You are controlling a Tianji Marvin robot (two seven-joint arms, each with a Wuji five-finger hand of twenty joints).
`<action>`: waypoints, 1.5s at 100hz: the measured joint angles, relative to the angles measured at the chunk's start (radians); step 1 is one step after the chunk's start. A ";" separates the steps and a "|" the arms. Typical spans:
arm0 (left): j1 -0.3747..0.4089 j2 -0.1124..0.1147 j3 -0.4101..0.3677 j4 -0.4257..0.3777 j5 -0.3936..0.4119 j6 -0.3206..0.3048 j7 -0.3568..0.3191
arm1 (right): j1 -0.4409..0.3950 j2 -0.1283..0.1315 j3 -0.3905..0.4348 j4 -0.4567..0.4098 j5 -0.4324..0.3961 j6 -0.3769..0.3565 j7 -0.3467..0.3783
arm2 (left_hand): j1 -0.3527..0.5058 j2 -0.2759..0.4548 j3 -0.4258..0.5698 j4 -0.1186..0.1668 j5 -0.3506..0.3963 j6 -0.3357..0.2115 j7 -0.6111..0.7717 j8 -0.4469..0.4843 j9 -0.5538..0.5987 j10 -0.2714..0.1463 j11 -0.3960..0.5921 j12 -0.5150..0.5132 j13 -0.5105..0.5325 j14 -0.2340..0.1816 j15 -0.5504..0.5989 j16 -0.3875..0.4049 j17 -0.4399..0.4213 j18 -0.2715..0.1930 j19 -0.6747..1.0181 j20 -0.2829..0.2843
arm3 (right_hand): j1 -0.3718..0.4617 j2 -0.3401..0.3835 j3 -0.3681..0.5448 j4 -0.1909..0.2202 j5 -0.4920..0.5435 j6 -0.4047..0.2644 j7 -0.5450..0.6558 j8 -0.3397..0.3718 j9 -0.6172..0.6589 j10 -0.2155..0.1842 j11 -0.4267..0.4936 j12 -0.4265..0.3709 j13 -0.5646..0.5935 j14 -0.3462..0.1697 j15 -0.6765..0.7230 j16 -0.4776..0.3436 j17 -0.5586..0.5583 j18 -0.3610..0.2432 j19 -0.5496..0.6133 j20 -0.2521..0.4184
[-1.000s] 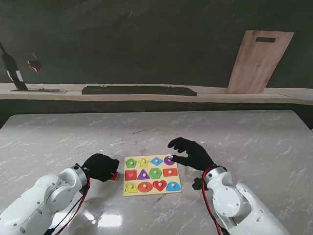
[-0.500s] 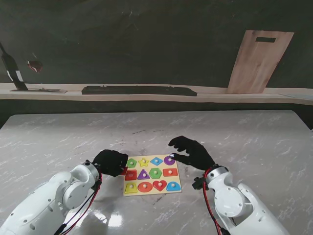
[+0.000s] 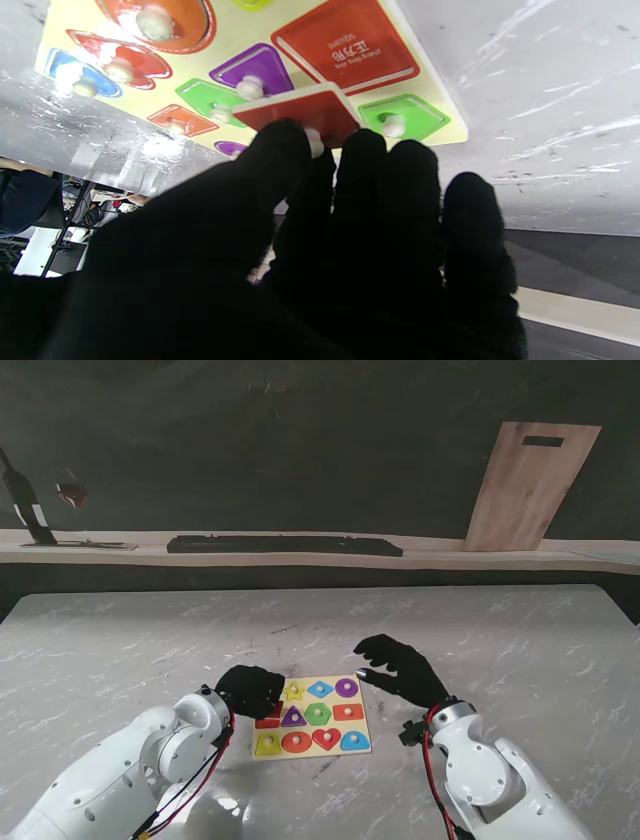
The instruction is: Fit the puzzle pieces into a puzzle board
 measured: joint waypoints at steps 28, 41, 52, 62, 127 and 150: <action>-0.002 -0.004 0.017 -0.002 0.034 0.071 -0.010 | -0.011 -0.001 0.010 -0.007 0.004 -0.008 -0.006 | -0.008 0.000 0.008 0.000 0.000 0.000 0.001 0.001 0.000 0.000 0.002 0.000 0.000 0.000 0.010 -0.001 0.000 0.000 0.007 0.004 | 0.000 0.000 0.000 0.000 0.000 0.000 0.000 0.000 0.000 0.000 0.000 0.000 0.000 0.000 0.000 0.000 0.000 0.000 0.000 0.000; 0.004 -0.004 0.023 -0.005 0.049 0.090 -0.007 | -0.012 -0.001 0.012 -0.009 0.004 -0.008 -0.007 | -0.009 0.000 0.008 0.000 0.000 0.000 0.001 0.001 0.000 0.000 0.002 0.000 0.000 0.000 0.011 -0.001 0.000 0.000 0.008 0.006 | 0.000 0.000 0.000 0.000 0.000 0.000 0.000 0.000 0.000 0.000 0.000 0.000 0.000 0.000 0.000 0.000 0.000 0.000 0.000 0.000; 0.004 -0.004 0.036 -0.004 0.040 0.112 0.000 | -0.014 -0.001 0.014 -0.011 0.005 -0.008 -0.008 | -0.009 0.000 0.008 0.000 0.000 0.001 0.001 0.001 0.000 0.000 0.011 0.000 0.000 0.000 0.011 -0.002 0.000 0.000 0.008 0.012 | 0.000 0.000 0.000 0.000 0.000 0.000 0.000 0.000 0.000 0.000 0.000 0.000 0.000 0.000 0.000 0.000 0.000 0.000 0.000 0.000; 0.000 -0.005 0.049 0.002 0.042 0.122 0.003 | -0.017 -0.001 0.017 -0.013 0.005 -0.009 -0.011 | -0.009 0.000 0.008 0.000 0.000 0.001 0.001 0.001 0.000 0.000 0.012 0.000 0.000 0.000 0.012 -0.006 0.000 0.000 0.008 0.012 | 0.000 0.000 0.000 0.000 0.000 0.000 0.000 0.000 0.000 0.000 0.000 0.000 0.000 0.000 0.000 0.000 0.000 0.000 0.000 0.000; -0.013 -0.016 0.090 0.037 0.021 0.194 0.034 | -0.019 -0.002 0.021 -0.015 0.004 -0.012 -0.012 | -0.009 0.000 0.008 0.000 0.000 0.010 0.002 0.002 0.000 0.001 0.013 0.000 0.000 0.002 0.013 -0.013 0.000 0.000 0.008 0.013 | 0.000 0.000 0.000 0.000 0.000 0.000 0.000 0.000 0.000 0.000 0.000 0.000 0.000 0.000 0.000 0.000 0.000 0.000 0.000 0.000; -0.021 -0.020 0.102 0.047 0.010 0.207 0.038 | -0.019 -0.002 0.020 -0.015 0.005 -0.012 -0.011 | -0.009 0.000 0.008 0.000 0.000 0.011 0.010 0.002 0.000 0.003 0.013 0.000 0.000 0.004 0.014 -0.014 -0.001 0.000 0.008 0.013 | 0.000 0.000 0.000 0.000 0.000 0.000 0.000 0.000 0.000 0.000 0.000 0.000 0.000 0.000 0.000 0.000 0.000 0.000 0.000 0.000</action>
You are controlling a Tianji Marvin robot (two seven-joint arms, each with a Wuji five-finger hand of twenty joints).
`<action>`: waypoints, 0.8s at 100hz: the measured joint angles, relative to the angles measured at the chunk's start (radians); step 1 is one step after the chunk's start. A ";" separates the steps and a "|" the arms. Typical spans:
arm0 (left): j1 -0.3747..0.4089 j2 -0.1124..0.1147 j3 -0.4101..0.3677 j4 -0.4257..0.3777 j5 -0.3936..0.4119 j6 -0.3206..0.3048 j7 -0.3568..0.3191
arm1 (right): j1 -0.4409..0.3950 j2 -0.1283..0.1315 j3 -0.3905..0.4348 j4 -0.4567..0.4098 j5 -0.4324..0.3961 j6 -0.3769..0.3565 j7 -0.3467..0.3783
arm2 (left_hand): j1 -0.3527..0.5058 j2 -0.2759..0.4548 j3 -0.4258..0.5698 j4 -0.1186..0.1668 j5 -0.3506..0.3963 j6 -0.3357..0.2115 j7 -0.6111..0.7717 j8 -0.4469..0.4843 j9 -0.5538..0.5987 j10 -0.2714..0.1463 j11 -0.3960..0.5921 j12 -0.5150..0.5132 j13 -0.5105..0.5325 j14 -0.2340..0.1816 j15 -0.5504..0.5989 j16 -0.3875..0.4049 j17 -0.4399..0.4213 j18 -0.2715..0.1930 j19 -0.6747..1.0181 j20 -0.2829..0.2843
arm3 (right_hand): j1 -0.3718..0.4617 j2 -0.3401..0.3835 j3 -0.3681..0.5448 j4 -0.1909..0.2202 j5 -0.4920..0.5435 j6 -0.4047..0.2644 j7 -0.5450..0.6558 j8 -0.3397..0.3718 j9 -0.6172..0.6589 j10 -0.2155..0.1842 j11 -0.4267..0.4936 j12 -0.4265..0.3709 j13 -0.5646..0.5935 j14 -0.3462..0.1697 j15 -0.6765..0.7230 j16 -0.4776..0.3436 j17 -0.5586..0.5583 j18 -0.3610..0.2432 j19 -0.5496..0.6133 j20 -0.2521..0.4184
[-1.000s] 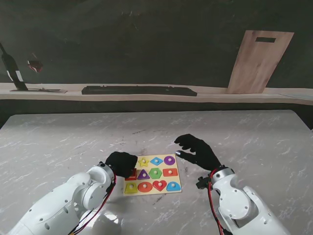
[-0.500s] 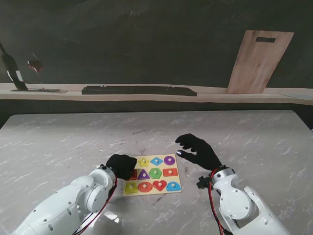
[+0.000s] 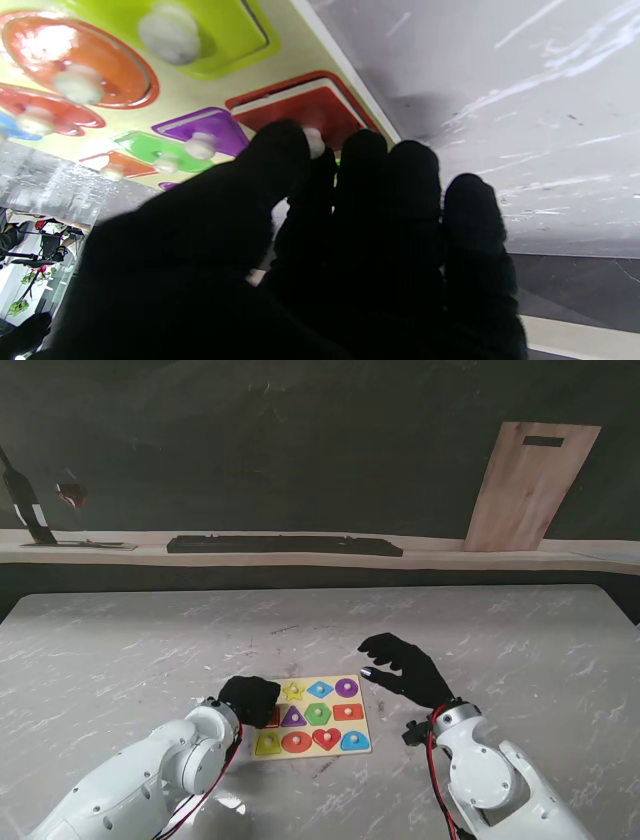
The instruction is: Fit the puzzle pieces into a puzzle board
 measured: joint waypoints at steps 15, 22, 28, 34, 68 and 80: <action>-0.006 -0.001 0.008 0.006 -0.004 0.007 0.001 | 0.000 0.000 0.000 0.000 0.000 0.000 0.000 | 0.000 -0.002 0.000 0.000 0.000 0.001 0.004 0.001 0.000 0.001 0.000 0.000 0.000 0.001 0.000 -0.002 0.000 0.000 0.000 0.000 | 0.000 0.000 0.000 0.000 0.000 0.000 0.000 0.000 0.000 0.000 0.000 0.000 0.000 0.000 0.000 0.000 0.000 0.000 0.000 0.000; -0.007 -0.001 0.010 0.006 -0.004 0.009 0.000 | 0.000 0.000 0.000 0.000 0.000 0.000 0.000 | 0.000 -0.002 0.000 0.000 0.000 0.001 0.004 0.001 0.000 0.001 0.000 0.000 0.000 0.001 0.000 -0.010 -0.001 0.000 0.000 0.000 | 0.000 0.000 0.000 0.000 0.000 0.000 0.000 0.000 0.000 0.000 0.000 0.000 0.000 0.000 0.000 0.000 0.000 0.000 0.000 0.000; -0.008 -0.001 0.011 0.006 -0.001 0.009 -0.003 | 0.000 0.000 0.000 0.000 0.000 0.000 0.000 | 0.000 -0.002 0.000 0.000 0.000 0.001 0.004 0.001 0.000 0.001 0.000 0.000 0.000 0.001 0.000 -0.011 -0.001 0.000 0.000 0.000 | 0.000 0.000 0.000 0.000 0.000 0.000 0.000 0.000 0.000 0.000 0.000 0.000 0.000 0.000 0.000 0.000 0.000 0.000 0.000 0.000; -0.010 -0.001 0.013 0.006 -0.001 0.011 -0.008 | 0.000 0.000 0.000 0.000 0.000 0.000 0.000 | 0.000 -0.001 0.000 0.000 0.000 0.001 0.004 0.001 0.000 0.001 0.000 0.000 0.000 0.001 0.000 -0.011 -0.003 0.000 0.000 0.000 | 0.000 0.000 0.000 0.000 0.000 0.000 0.000 0.000 0.000 0.000 0.000 0.000 0.000 0.000 0.000 0.000 0.000 0.000 0.000 0.000; -0.020 -0.001 0.024 0.004 -0.008 0.028 -0.029 | 0.000 0.000 0.000 0.000 0.002 -0.003 -0.001 | 0.003 0.023 -0.070 0.000 -0.028 -0.016 0.018 0.059 -0.063 0.002 0.051 0.045 -0.031 0.002 0.001 -0.011 -0.047 0.000 0.000 0.011 | 0.000 0.000 0.000 0.000 0.000 0.000 0.000 0.000 0.000 0.000 0.000 0.000 0.000 0.000 0.000 0.000 0.000 0.000 0.000 0.000; -0.020 0.001 0.023 -0.002 -0.007 0.028 -0.044 | 0.000 0.000 0.001 0.000 0.003 -0.005 -0.001 | 0.017 0.051 -0.112 0.003 -0.135 -0.042 -0.003 0.147 -0.136 0.002 0.109 0.155 -0.058 0.002 0.001 -0.011 -0.075 0.000 0.000 0.015 | 0.000 0.000 0.000 0.000 0.000 0.000 0.000 0.000 0.000 0.000 0.000 0.000 0.000 0.000 0.000 0.000 0.000 0.000 0.000 0.000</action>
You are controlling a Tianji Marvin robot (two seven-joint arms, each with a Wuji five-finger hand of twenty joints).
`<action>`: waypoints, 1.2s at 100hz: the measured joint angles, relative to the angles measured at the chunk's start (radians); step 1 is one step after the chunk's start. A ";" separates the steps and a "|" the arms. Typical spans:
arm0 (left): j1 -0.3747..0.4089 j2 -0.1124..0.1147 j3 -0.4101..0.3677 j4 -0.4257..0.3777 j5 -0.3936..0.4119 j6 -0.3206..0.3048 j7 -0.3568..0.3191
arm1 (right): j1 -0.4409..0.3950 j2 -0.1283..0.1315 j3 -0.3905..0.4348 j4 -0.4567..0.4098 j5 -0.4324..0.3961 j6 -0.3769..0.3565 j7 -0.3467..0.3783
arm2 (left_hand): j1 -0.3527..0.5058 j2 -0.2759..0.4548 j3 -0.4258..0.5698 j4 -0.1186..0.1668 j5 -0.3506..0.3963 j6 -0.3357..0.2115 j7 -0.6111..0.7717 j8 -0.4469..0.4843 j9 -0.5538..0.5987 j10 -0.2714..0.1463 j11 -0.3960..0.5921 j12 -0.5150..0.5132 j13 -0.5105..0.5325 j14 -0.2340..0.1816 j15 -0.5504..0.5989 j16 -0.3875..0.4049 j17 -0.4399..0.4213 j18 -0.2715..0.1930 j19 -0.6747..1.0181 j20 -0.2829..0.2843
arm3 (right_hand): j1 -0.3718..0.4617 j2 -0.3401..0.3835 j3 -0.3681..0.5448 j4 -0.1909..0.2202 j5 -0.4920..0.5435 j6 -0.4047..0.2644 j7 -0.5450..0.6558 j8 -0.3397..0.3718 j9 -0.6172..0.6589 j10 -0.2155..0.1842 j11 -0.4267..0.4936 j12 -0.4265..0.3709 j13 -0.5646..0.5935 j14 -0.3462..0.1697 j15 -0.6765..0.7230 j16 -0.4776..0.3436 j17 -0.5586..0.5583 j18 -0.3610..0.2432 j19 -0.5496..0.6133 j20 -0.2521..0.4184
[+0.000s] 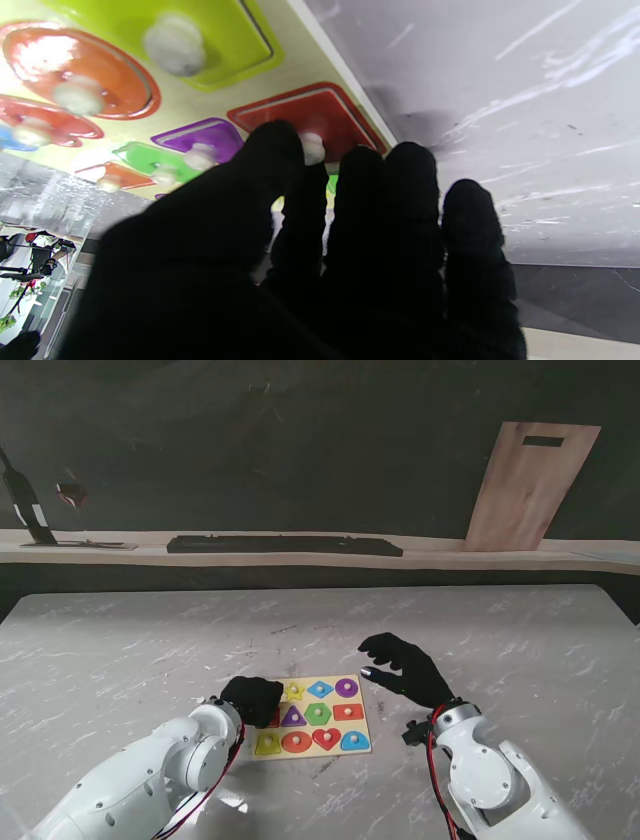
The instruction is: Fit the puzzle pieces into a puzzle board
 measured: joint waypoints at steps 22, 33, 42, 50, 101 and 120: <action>0.006 0.002 -0.002 -0.005 0.004 0.000 -0.005 | -0.003 0.000 0.003 -0.001 -0.001 -0.004 -0.003 | -0.056 0.053 -0.057 0.000 -0.057 -0.004 -0.075 0.109 -0.041 -0.001 0.039 0.061 -0.016 0.000 0.000 0.004 -0.011 0.000 -0.001 0.008 | 0.000 0.000 0.000 0.000 0.000 0.000 0.000 0.000 0.000 0.000 0.000 0.000 0.000 0.000 0.000 0.000 0.000 0.000 0.000 0.000; 0.008 0.002 -0.002 -0.005 0.002 0.000 -0.003 | -0.005 0.000 0.006 -0.001 -0.001 -0.005 -0.004 | -0.082 0.073 -0.099 0.002 -0.067 -0.004 -0.095 0.145 -0.052 -0.001 0.051 0.044 -0.019 0.000 0.000 0.005 -0.016 0.000 -0.002 0.009 | 0.000 0.000 0.000 0.000 0.000 0.000 0.000 0.000 0.000 0.000 0.000 0.000 0.000 0.000 0.000 0.000 0.000 0.000 0.000 0.000; 0.012 0.001 -0.004 -0.005 0.002 -0.001 0.001 | -0.005 0.000 0.006 -0.002 -0.001 -0.005 -0.005 | -0.120 0.091 -0.137 0.020 -0.068 -0.003 -0.104 0.153 -0.062 -0.002 0.053 0.012 -0.020 0.000 0.000 0.014 -0.018 0.000 -0.004 0.009 | 0.000 0.000 0.000 0.000 0.000 0.000 0.000 0.000 0.000 0.000 0.000 0.000 0.000 0.000 0.000 0.000 0.000 0.000 0.000 0.000; 0.017 0.001 -0.011 -0.006 0.002 -0.003 0.004 | -0.006 0.000 0.006 -0.002 -0.001 -0.006 -0.005 | -0.145 0.102 -0.156 0.031 -0.070 -0.003 -0.117 0.153 -0.070 -0.002 0.053 -0.002 -0.036 0.000 -0.002 0.014 -0.024 0.000 -0.008 0.009 | 0.000 0.000 0.000 0.000 0.000 0.000 0.000 0.000 0.000 0.000 0.000 0.000 0.000 0.000 0.000 0.000 0.000 0.000 0.000 0.000; 0.060 -0.003 -0.050 -0.013 0.014 -0.016 0.058 | -0.005 -0.001 0.005 -0.002 0.003 -0.006 -0.005 | -0.148 0.179 -0.256 0.031 -0.067 0.008 -0.180 0.140 -0.074 -0.002 0.053 -0.022 -0.037 0.000 -0.004 0.014 -0.034 0.000 -0.014 0.009 | 0.000 0.000 0.000 0.000 0.000 0.000 0.000 0.000 0.000 0.000 0.000 0.000 0.000 0.000 0.000 0.000 0.000 0.000 0.000 0.000; 0.064 -0.003 -0.054 -0.012 0.011 -0.030 0.070 | -0.005 -0.001 0.005 -0.002 0.003 -0.007 -0.005 | -0.040 0.171 -0.294 0.031 -0.032 0.008 -0.177 0.031 -0.074 -0.001 0.053 -0.033 -0.037 0.000 -0.004 0.014 -0.034 0.000 -0.014 0.009 | 0.000 0.000 0.000 0.000 0.000 0.000 0.000 0.000 0.000 0.000 0.000 0.000 0.000 0.000 0.000 0.000 0.000 0.000 0.000 0.000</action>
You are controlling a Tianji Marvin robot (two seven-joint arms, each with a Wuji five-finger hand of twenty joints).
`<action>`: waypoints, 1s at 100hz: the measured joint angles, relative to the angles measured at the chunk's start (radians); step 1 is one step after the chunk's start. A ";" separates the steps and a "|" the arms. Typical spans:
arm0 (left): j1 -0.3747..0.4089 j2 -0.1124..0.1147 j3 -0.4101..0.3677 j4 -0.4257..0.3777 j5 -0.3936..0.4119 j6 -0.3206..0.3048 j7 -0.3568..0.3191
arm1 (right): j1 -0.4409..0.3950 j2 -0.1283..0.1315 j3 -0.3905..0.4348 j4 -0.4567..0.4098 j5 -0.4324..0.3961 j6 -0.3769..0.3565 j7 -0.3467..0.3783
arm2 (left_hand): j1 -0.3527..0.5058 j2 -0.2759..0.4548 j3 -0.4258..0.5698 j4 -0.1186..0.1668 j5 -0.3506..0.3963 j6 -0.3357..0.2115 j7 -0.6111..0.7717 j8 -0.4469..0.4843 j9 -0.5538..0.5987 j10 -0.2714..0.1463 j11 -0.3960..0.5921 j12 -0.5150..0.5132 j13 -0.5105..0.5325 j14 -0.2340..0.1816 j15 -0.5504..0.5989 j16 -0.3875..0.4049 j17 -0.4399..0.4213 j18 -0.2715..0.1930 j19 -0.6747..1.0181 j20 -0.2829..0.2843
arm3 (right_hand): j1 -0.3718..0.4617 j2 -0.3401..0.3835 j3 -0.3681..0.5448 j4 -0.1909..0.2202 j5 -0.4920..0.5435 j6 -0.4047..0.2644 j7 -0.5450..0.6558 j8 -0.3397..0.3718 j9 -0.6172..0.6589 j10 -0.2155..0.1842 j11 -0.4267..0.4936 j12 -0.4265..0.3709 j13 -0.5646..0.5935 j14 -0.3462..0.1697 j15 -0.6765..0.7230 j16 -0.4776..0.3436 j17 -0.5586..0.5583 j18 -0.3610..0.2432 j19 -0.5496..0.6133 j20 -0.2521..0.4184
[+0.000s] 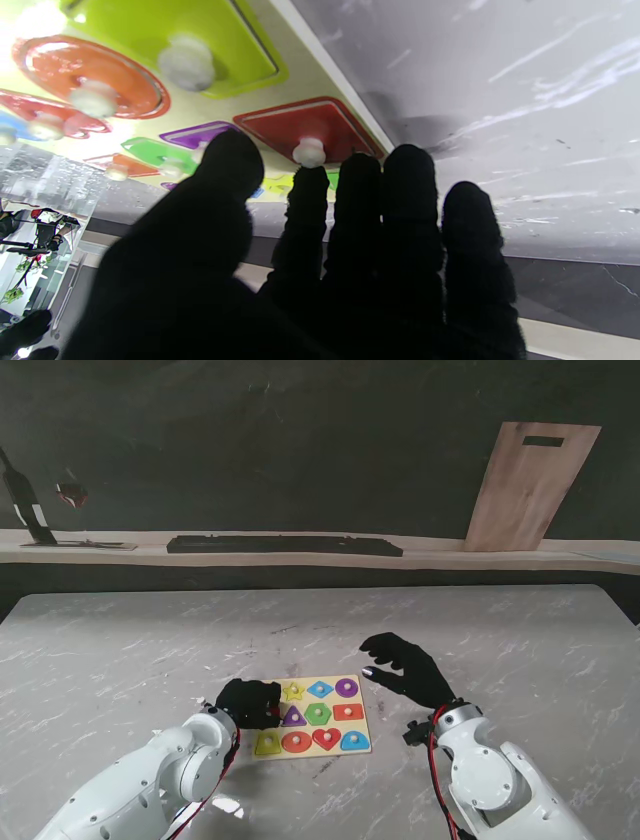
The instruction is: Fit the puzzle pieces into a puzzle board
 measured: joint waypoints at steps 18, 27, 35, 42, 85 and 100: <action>0.001 0.000 -0.002 0.001 0.001 -0.008 0.000 | 0.000 0.000 0.000 0.000 0.001 0.000 0.000 | 0.014 -0.011 -0.001 0.000 0.031 -0.012 -0.014 -0.066 0.000 0.000 0.000 -0.001 0.000 0.000 0.000 0.000 0.000 0.000 0.000 0.000 | 0.000 0.000 0.000 0.000 0.000 0.000 0.000 0.000 0.000 0.000 0.000 0.000 0.000 0.000 0.000 0.000 0.000 0.000 0.000 0.000; 0.003 0.000 -0.007 0.001 0.003 -0.011 0.005 | 0.000 0.000 0.000 0.000 0.001 -0.001 -0.001 | 0.023 -0.019 -0.001 0.000 0.044 -0.027 -0.021 -0.101 0.000 0.000 0.000 -0.002 0.000 0.000 0.000 0.000 0.000 0.000 0.000 0.000 | 0.000 0.000 0.000 0.000 0.000 0.000 0.000 0.000 0.000 0.000 0.000 0.000 0.000 0.000 0.000 0.000 0.000 0.000 0.000 0.000; 0.009 0.000 -0.014 -0.001 0.007 -0.015 0.014 | 0.000 0.000 0.000 0.000 0.000 -0.002 -0.001 | 0.023 -0.019 -0.002 0.000 0.048 -0.031 -0.049 -0.117 0.000 0.000 0.000 -0.002 0.000 0.000 0.000 0.000 0.000 0.000 0.000 0.000 | 0.000 0.000 0.000 0.000 0.000 0.000 0.000 0.000 0.000 0.000 0.000 0.000 0.000 0.000 0.000 0.000 0.000 0.000 0.000 0.000; 0.015 0.000 -0.020 -0.003 0.013 -0.018 0.020 | 0.000 0.000 0.000 0.001 0.000 -0.002 -0.003 | 0.021 -0.009 -0.005 0.000 0.048 -0.032 -0.076 -0.130 0.000 0.000 0.000 -0.002 0.000 0.000 0.000 0.000 0.000 0.000 0.000 0.000 | 0.000 0.000 0.000 0.000 0.000 0.000 0.000 0.000 0.000 0.000 0.000 0.000 0.000 0.000 0.000 0.000 0.000 0.000 0.000 0.000; 0.053 -0.022 -0.070 -0.019 -0.134 -0.015 0.076 | -0.001 -0.001 0.002 0.000 -0.001 -0.004 -0.005 | -0.015 0.057 -0.052 0.000 0.048 -0.057 -0.193 -0.143 0.000 0.017 -0.003 -0.002 -0.012 0.019 -0.011 0.000 -0.021 0.000 -0.017 0.000 | 0.000 0.000 0.000 0.000 0.000 0.000 0.000 0.000 0.000 0.000 0.000 0.000 0.000 0.000 0.000 0.000 0.000 0.000 0.000 0.000; 0.078 -0.041 -0.111 -0.029 -0.131 -0.029 0.120 | -0.001 -0.001 0.002 0.000 0.000 -0.003 -0.004 | -0.047 0.103 -0.111 0.000 0.048 -0.013 -0.244 -0.143 -0.035 0.040 -0.092 -0.071 -0.045 0.033 -0.054 0.000 -0.057 0.000 -0.042 0.000 | 0.000 0.000 0.000 0.000 0.000 0.000 0.000 0.000 0.000 0.000 0.000 0.000 0.000 0.000 0.000 0.000 0.000 0.000 0.000 0.000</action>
